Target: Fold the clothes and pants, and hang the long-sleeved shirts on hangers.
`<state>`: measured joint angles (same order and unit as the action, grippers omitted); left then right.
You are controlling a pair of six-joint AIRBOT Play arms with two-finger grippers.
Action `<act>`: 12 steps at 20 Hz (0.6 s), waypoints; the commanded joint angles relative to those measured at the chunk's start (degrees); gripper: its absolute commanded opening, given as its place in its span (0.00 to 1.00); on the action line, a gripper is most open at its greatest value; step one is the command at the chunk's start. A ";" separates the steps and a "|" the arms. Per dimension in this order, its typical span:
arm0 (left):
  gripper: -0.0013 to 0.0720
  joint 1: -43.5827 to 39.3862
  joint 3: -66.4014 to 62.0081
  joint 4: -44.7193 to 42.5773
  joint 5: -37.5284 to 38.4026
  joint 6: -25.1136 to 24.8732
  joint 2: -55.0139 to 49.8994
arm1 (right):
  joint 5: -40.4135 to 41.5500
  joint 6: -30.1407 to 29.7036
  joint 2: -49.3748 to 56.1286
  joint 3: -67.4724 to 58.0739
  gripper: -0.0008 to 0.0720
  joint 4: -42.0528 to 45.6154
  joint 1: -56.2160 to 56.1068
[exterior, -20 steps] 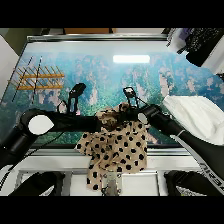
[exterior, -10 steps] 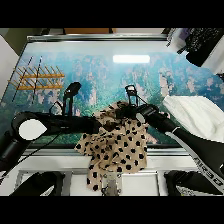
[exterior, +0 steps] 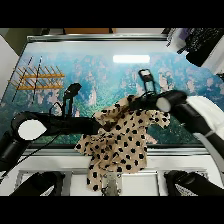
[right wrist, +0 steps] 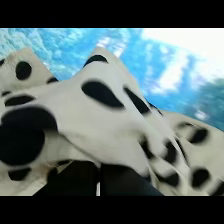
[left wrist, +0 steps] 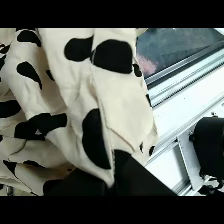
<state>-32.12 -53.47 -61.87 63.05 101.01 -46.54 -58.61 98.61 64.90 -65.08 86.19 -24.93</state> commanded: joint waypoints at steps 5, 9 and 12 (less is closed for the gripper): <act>0.03 -0.02 -0.02 0.15 7.37 0.50 0.07 | -37.77 -5.57 -11.96 -7.85 0.02 -0.39 7.32; 0.03 0.04 -0.13 0.74 8.35 2.56 2.03 | -46.82 -5.77 -13.75 -6.99 0.02 -10.80 7.21; 0.03 2.43 -4.87 0.52 2.86 2.58 4.50 | -40.83 -6.80 -15.91 -10.03 0.02 -10.40 7.32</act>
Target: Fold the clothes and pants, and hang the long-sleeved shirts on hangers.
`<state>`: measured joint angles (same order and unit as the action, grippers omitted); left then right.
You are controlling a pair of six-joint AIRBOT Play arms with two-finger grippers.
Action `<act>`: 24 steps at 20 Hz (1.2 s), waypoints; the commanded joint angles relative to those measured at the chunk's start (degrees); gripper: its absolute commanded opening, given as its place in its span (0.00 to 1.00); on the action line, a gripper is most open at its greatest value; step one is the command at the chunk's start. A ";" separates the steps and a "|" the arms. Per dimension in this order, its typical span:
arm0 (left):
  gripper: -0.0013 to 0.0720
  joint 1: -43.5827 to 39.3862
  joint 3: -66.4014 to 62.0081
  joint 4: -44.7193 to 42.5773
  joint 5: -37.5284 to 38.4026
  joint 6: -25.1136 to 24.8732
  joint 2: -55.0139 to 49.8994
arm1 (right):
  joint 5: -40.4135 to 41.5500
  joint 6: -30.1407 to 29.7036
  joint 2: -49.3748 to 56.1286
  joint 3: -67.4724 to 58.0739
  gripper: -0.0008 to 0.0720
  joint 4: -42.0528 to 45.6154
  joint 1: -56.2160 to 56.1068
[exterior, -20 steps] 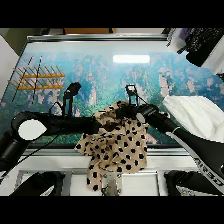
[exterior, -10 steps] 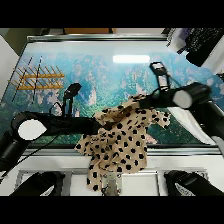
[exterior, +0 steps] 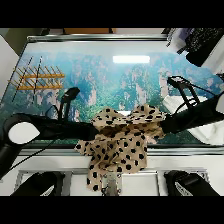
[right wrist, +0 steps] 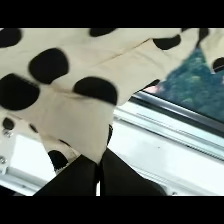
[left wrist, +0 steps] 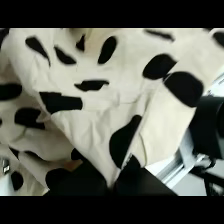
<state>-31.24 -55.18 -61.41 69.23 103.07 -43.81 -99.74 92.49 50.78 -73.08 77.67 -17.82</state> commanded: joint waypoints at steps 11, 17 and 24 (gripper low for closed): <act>0.03 4.90 -50.34 0.02 11.65 -4.57 -10.78 | 14.69 1.46 1.70 -36.96 0.02 3.56 0.22; 0.03 4.90 -31.91 0.07 19.54 6.91 0.31 | -2.03 8.15 1.88 -35.56 0.02 1.97 -0.74; 0.03 4.92 4.72 2.03 3.74 10.03 10.95 | -2.32 9.35 10.08 -22.75 0.02 1.86 -6.29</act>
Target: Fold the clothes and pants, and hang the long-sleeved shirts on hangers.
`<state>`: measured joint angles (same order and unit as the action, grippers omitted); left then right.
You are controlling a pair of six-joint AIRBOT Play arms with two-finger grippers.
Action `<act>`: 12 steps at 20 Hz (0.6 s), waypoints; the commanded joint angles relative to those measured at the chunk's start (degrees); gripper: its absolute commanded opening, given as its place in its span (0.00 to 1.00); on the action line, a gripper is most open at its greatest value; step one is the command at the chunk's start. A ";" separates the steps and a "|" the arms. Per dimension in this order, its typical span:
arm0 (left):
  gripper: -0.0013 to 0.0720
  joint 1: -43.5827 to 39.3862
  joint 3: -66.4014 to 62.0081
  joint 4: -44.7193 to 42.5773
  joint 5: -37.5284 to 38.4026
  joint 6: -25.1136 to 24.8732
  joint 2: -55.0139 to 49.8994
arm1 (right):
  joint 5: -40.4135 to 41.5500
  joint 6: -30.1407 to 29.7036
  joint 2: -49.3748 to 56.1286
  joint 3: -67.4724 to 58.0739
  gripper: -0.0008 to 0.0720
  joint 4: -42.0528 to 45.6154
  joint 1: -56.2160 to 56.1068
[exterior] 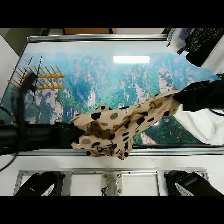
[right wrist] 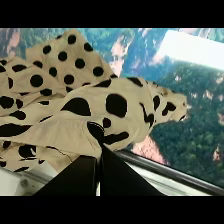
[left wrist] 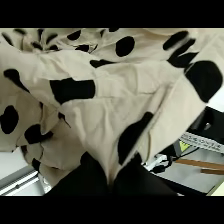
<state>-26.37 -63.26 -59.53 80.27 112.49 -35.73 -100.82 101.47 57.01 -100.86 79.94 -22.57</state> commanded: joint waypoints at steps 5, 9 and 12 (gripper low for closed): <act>0.03 0.04 18.88 -3.93 -17.18 -4.07 -7.91 | -1.79 0.39 15.37 9.46 0.02 1.53 -1.97; 0.03 0.04 15.65 -4.00 -18.14 -7.61 -16.79 | -2.78 0.68 17.64 9.55 0.02 1.55 -6.91; 0.03 0.04 14.75 -4.00 -15.10 -9.70 -18.62 | -4.15 2.05 17.64 9.55 0.02 3.80 -10.73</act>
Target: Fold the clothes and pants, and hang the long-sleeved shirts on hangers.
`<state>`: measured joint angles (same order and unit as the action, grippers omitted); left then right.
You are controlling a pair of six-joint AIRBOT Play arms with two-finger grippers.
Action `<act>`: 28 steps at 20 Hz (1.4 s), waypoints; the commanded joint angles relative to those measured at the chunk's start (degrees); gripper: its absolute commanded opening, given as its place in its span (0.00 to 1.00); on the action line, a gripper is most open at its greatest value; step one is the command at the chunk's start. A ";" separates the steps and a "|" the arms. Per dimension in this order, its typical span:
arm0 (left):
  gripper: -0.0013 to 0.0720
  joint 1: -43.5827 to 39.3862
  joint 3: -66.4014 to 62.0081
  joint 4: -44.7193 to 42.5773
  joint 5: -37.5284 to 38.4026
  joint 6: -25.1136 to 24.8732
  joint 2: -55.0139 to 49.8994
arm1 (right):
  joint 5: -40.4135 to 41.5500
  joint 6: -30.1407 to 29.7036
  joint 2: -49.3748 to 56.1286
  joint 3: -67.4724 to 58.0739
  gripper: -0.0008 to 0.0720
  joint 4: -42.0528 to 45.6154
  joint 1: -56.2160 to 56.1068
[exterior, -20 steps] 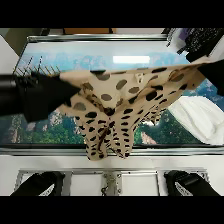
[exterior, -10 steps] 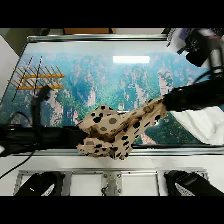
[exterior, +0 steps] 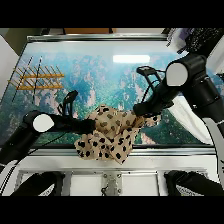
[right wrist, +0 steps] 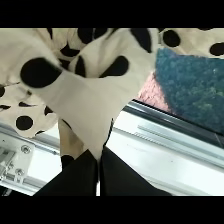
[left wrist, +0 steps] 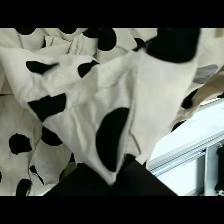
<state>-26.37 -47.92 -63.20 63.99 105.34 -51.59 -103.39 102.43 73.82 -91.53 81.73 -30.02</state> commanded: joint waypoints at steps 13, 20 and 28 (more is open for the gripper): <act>0.92 5.46 -2.60 -0.37 5.57 -4.70 15.41 | -1.97 1.27 0.72 0.22 0.02 2.05 -6.12; 0.91 27.04 -16.90 -0.35 10.88 -18.91 0.11 | -2.05 1.29 0.72 0.22 0.02 2.05 -6.14; 0.91 44.76 -23.82 -17.79 -0.15 -22.62 -18.88 | -2.05 1.29 0.72 0.22 0.03 2.08 -6.14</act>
<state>13.72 -69.28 -72.16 68.82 83.85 -64.16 -105.27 103.74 74.52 -91.33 83.85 -36.12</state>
